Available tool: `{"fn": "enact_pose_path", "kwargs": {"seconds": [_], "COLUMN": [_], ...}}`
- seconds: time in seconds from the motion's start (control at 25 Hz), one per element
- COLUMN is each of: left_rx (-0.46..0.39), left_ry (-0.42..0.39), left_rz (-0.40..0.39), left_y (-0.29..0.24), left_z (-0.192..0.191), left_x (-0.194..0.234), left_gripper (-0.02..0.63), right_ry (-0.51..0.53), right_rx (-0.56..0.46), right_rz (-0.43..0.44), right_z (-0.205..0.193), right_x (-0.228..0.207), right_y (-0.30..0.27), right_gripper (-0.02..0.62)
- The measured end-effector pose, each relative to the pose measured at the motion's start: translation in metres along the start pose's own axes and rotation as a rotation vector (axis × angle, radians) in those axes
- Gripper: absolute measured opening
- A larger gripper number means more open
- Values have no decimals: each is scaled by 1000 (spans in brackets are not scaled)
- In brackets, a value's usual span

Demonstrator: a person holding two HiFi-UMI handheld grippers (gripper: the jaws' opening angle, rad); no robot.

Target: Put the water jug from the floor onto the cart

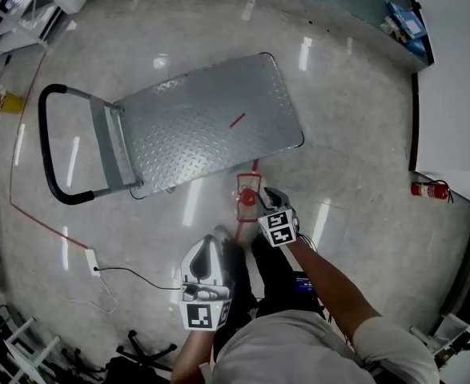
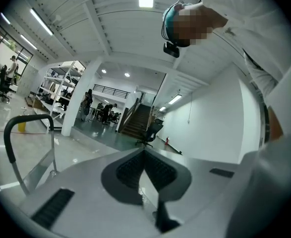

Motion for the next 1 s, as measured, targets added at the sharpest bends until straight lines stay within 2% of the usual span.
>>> {"fn": "enact_pose_path", "kwargs": {"seconds": [0.12,0.2,0.36,0.72,1.0], "left_rx": [42,76,125,173,169], "left_ry": [16,38,58,78,88], "left_rz": [9,21,41,96,99], "left_y": [2,7,20,40,46], "left_z": [-20,-32,-55,-78,-82], "left_x": [8,13,23,37,35], "left_gripper": [3,3,3,3,3], "right_ry": [-17,-25,-30,33,67], "right_rx": [197,342,482,646,624], "right_rz": [71,113,115,93,76], "right_z": [-59,-96,-142,-201,-208], "right_x": [6,11,13,17,18], "right_y": [-35,-52,-83,-127,-129], "right_gripper": [179,257,296,311,308]}}
Point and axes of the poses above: the fingertips, and each gripper's own axes: y backward along the fingers, x to its left, z out of its top, the point moved 8 cm from there along y, backward along the fingers, and after that the axes turned 14 degrees about -x, right-handed, at the moved point
